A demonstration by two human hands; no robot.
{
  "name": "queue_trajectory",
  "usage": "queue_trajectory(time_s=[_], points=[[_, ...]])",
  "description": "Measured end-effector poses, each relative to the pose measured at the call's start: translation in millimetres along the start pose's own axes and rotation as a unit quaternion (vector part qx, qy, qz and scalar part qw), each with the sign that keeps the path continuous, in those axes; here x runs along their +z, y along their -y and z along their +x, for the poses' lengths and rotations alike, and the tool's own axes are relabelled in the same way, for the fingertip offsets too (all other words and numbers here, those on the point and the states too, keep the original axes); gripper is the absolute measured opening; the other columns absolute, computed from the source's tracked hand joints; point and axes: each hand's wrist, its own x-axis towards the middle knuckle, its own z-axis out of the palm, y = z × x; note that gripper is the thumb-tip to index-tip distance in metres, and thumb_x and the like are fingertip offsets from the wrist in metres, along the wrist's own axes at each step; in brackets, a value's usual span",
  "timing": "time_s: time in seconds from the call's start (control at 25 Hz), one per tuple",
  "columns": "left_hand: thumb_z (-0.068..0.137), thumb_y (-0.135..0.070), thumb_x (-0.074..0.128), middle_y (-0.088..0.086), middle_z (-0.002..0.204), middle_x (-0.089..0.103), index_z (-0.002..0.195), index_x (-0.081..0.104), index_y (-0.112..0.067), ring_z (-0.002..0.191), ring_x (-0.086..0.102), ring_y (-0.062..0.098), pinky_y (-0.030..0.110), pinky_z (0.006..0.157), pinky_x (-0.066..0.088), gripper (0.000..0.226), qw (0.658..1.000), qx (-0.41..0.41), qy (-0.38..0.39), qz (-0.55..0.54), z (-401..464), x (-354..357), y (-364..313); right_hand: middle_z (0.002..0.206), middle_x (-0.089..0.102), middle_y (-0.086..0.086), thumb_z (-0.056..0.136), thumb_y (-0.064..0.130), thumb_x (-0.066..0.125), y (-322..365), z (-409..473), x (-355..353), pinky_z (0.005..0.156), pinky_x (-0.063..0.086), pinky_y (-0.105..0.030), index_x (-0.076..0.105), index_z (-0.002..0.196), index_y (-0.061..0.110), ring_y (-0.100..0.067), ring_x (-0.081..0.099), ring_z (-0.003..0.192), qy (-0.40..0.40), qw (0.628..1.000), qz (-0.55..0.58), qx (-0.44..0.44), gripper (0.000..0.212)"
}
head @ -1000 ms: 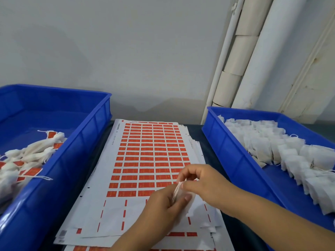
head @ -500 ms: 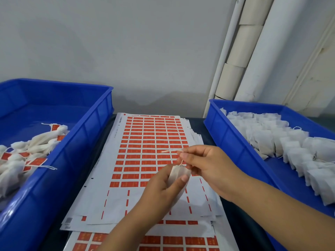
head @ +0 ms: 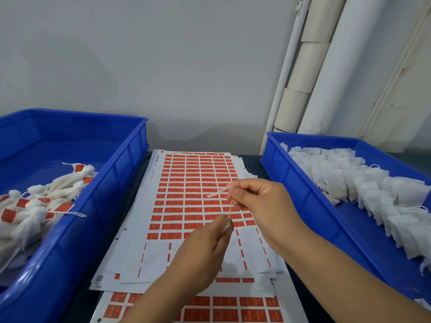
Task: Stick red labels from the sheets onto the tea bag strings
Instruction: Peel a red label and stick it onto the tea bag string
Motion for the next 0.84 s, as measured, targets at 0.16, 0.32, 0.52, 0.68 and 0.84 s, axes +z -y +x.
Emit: queue_trajectory(time_s=[0.16,0.32,0.52,0.68,0.84], points=[[0.091,-0.053,0.043,-0.041,0.101,0.044,0.095,0.050,-0.056,0.094,0.048,-0.011,0.010,0.078,0.036,0.009,0.999,-0.013,0.031,-0.026,-3,-13,-3,0.067,0.068,0.023,0.085,0.020,0.065,-12,-9,9,0.056,0.047,-0.005,0.065,0.075,0.039,0.004,0.065,0.069,0.037,0.999,-0.027,-0.024,0.022],[0.086,-0.038,0.058,-0.035,0.081,0.064,0.081,0.066,-0.050,0.081,0.061,-0.007,0.012,0.069,0.047,0.015,0.994,-0.046,0.008,-0.099,8,-38,-15,0.079,0.065,0.035,0.084,0.025,0.067,-21,-7,11,0.056,0.042,0.001,0.068,0.068,0.046,0.018,0.058,0.081,0.048,0.998,-0.046,-0.022,0.026],[0.077,-0.039,0.064,-0.015,0.072,0.071,0.077,0.073,-0.031,0.069,0.067,0.004,0.027,0.071,0.055,0.012,0.986,-0.068,-0.038,-0.145,17,-53,-26,0.104,0.060,0.037,0.067,0.058,0.064,-45,-13,13,0.079,0.047,-0.010,0.054,0.104,0.056,0.012,0.056,0.100,0.149,0.986,0.028,0.075,0.038],[0.058,-0.040,0.062,-0.010,0.068,0.071,0.067,0.072,-0.028,0.065,0.069,0.008,0.025,0.066,0.055,0.017,0.950,-0.124,-0.129,-0.255,21,-58,-25,0.090,0.064,0.027,0.081,0.042,0.068,-76,-29,30,0.065,0.044,-0.011,0.062,0.084,0.040,0.000,0.060,0.085,0.146,0.974,-0.082,0.154,0.007],[0.067,-0.030,0.066,0.001,0.068,0.071,0.062,0.075,-0.022,0.061,0.069,0.014,0.021,0.057,0.055,0.013,0.888,-0.208,-0.196,-0.359,22,-59,-6,0.085,0.070,0.011,0.084,0.033,0.065,-87,-31,22,0.074,0.053,-0.024,0.074,0.083,0.026,-0.016,0.065,0.091,0.161,0.952,0.113,0.233,0.011]])
